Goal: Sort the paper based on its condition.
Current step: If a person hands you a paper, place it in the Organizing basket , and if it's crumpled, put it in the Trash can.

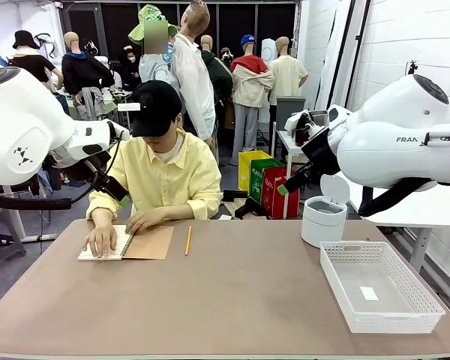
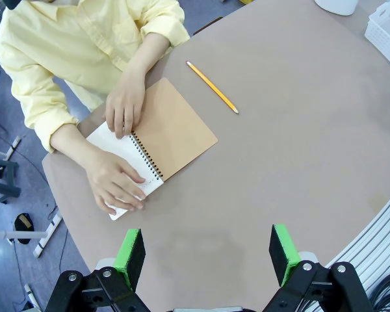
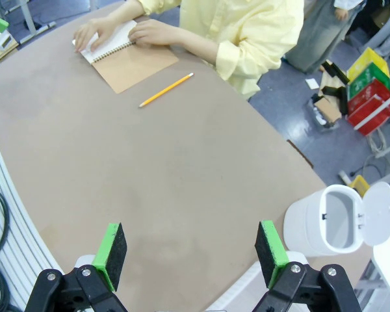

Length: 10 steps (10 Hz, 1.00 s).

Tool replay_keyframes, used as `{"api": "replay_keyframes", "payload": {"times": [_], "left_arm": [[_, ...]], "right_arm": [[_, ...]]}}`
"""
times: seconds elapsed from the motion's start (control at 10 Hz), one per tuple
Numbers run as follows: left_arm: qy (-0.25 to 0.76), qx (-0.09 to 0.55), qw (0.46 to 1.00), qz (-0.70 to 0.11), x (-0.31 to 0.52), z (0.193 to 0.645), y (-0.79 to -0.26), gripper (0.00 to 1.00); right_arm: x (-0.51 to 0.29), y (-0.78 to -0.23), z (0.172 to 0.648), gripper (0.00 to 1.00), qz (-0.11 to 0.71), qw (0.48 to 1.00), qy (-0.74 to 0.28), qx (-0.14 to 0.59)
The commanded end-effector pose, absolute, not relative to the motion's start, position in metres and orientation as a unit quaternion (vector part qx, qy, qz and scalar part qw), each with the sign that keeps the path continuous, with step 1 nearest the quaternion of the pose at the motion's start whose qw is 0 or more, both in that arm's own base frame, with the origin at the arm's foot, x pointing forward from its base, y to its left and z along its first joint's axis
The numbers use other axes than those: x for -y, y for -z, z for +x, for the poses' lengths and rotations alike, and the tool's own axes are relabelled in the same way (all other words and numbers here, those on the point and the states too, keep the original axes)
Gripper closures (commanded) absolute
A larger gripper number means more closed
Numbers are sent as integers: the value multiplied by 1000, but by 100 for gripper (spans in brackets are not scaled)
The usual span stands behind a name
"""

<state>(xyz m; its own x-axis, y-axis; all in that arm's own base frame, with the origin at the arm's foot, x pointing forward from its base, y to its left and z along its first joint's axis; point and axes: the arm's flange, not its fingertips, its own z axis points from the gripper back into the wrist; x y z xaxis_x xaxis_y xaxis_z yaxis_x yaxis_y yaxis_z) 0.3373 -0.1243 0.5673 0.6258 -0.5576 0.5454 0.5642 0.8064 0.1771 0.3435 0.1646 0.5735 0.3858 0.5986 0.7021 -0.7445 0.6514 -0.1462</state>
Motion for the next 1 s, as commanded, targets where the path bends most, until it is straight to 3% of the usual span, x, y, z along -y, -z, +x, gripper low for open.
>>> {"api": "replay_keyframes", "payload": {"times": [0.0, 0.9], "left_arm": [[312, 301, 901, -4, 124, 337, -568, 0], [312, 301, 901, -4, 124, 337, -568, 0]], "right_arm": [[-164, -573, 343, 0, 97, 827, -407, 375], [-164, -573, 343, 0, 97, 827, -407, 375]]}}
